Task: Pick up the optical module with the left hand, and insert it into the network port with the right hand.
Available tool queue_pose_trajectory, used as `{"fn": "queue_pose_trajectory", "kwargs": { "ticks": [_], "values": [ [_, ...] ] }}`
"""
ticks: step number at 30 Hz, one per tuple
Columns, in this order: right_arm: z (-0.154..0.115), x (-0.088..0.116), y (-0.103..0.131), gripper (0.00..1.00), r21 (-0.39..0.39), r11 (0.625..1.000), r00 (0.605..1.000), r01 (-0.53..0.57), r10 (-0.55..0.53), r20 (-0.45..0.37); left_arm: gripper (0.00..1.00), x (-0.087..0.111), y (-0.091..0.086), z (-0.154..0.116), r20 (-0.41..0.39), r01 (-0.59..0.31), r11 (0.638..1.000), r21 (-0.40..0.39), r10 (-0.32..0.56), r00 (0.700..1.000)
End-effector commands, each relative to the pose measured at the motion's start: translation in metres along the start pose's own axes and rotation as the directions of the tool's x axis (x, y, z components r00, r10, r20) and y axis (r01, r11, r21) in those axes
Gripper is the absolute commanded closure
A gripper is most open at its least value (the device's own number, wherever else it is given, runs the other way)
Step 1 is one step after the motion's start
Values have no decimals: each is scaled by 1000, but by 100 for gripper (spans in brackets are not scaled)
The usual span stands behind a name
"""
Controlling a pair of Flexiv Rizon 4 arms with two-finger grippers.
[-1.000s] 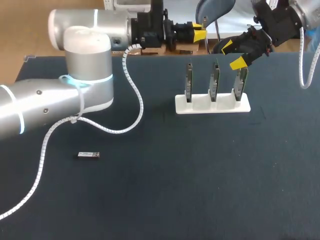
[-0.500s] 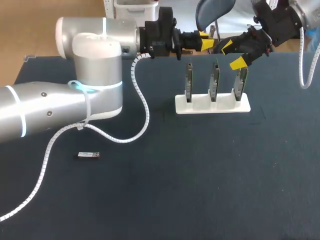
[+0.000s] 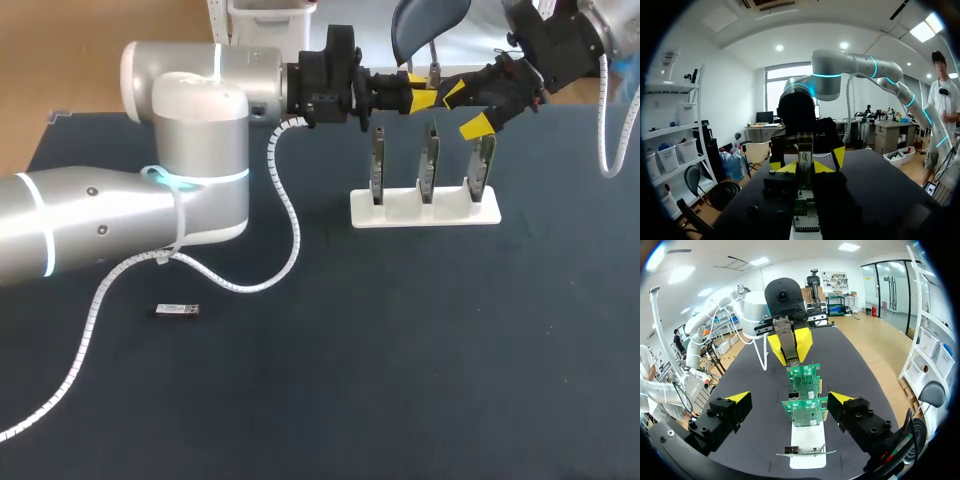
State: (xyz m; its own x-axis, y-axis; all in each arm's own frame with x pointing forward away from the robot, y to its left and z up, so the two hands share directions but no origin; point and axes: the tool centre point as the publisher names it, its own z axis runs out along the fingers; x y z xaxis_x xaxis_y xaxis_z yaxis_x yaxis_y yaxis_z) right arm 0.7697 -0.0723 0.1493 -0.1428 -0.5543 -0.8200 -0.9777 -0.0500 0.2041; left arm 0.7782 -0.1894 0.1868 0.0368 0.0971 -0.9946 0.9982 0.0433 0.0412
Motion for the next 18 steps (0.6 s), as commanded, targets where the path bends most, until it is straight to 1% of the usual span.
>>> {"fn": "queue_pose_trajectory", "kwargs": {
  "ticks": [1,9,16,18],
  "values": [
    [0,0,1,0,4,1000,1000,1,-1,1,100,6,2,0,5,1,999,33,-1,1000],
    [0,0,1,0,4,1000,1000,1,-1,1,100,11,3,4,-8,8,999,42,-8,1000],
    [0,0,1,0,4,1000,1000,1,-1,1,100,11,4,8,-6,10,999,46,-10,1000],
    [0,0,1,0,4,1000,1000,1,-1,1,100,11,3,10,-5,9,998,58,-8,1000]
  ]
}}
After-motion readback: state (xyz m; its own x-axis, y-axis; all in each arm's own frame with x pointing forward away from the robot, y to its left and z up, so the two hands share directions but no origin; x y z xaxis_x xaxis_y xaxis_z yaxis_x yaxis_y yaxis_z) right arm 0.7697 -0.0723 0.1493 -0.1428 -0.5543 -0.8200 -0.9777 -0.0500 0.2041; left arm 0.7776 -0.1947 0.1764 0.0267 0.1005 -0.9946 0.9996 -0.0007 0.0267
